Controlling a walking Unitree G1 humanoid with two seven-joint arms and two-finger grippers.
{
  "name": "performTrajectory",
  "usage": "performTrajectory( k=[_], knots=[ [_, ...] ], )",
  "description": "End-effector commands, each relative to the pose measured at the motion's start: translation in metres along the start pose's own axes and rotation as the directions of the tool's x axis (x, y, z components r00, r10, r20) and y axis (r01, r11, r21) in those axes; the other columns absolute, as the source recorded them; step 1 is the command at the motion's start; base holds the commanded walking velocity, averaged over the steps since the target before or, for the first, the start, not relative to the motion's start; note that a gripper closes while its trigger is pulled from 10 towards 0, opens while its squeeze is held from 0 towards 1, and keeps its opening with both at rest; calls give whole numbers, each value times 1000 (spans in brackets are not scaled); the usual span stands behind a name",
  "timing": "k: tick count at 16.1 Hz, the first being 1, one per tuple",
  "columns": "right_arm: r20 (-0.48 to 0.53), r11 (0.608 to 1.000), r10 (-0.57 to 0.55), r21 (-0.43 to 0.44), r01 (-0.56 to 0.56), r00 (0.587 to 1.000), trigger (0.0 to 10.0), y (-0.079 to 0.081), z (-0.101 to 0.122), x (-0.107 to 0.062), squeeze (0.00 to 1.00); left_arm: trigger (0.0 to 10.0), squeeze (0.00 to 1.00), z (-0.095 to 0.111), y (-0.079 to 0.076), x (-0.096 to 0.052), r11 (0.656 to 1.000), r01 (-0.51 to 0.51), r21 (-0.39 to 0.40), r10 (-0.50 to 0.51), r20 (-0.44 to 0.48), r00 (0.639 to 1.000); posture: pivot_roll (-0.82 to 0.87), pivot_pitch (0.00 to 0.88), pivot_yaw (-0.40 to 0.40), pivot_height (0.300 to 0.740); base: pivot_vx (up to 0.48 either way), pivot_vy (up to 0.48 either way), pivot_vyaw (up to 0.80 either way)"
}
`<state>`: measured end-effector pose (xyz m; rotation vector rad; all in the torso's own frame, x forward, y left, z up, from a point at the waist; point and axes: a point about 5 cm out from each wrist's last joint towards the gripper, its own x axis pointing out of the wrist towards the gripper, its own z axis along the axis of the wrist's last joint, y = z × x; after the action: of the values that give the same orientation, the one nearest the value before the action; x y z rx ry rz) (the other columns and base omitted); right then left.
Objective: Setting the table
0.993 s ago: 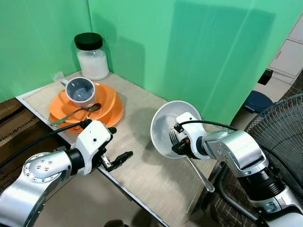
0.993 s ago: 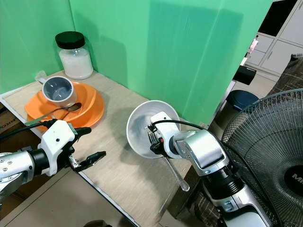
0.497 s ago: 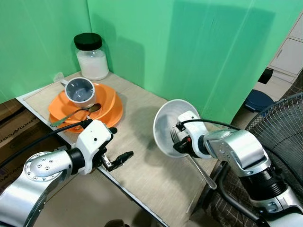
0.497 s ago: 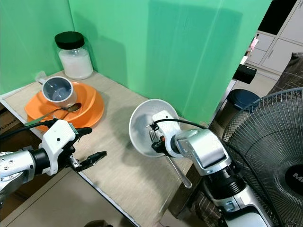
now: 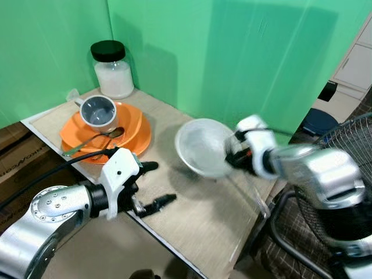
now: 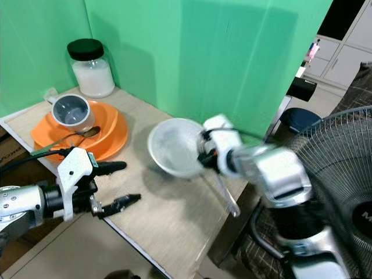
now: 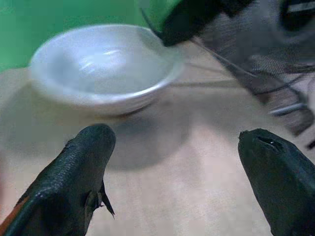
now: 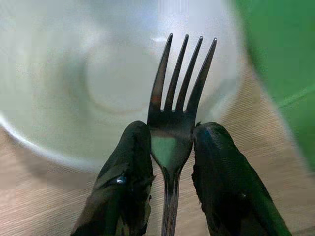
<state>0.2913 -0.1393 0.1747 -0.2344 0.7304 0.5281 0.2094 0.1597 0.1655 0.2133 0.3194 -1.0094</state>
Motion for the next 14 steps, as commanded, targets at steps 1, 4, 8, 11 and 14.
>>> performTrajectory(
  k=[1, 4, 8, 11, 14],
  knots=[
    [39, 1000, -8, 9, 7, 999, 0, -4, 8, -10, 0, 10000, 369, 6, -3, -2, 1000, 29, -11, -29, 24, 999, 115, 0, -9, 740, 0, 0, 0],
    [123, 998, -19, 65, 11, 992, 0, -10, 20, -21, 0, 10000, 365, 6, 2, -4, 999, -45, -12, 46, 47, 998, 133, 0, -42, 740, 0, 0, 0],
    [362, 976, -101, 218, 21, 926, 0, -14, 26, -31, 0, 10000, 365, 6, 13, -14, 968, -249, -7, 249, 80, 965, 130, 0, -44, 740, 0, 0, 0],
    [436, 976, -122, 217, 28, 892, 10000, -5, 20, -35, 0, 10000, 373, 7, 13, -14, 940, -341, -23, 341, 118, 933, 109, 0, -20, 740, 0, 0, 0],
    [443, 971, -157, 233, 56, 882, 10000, -1, 18, -31, 0, 10000, 369, 5, 11, -9, 940, -342, 12, 339, 103, 935, 116, 0, -23, 740, 0, 0, 0]
  ],
)
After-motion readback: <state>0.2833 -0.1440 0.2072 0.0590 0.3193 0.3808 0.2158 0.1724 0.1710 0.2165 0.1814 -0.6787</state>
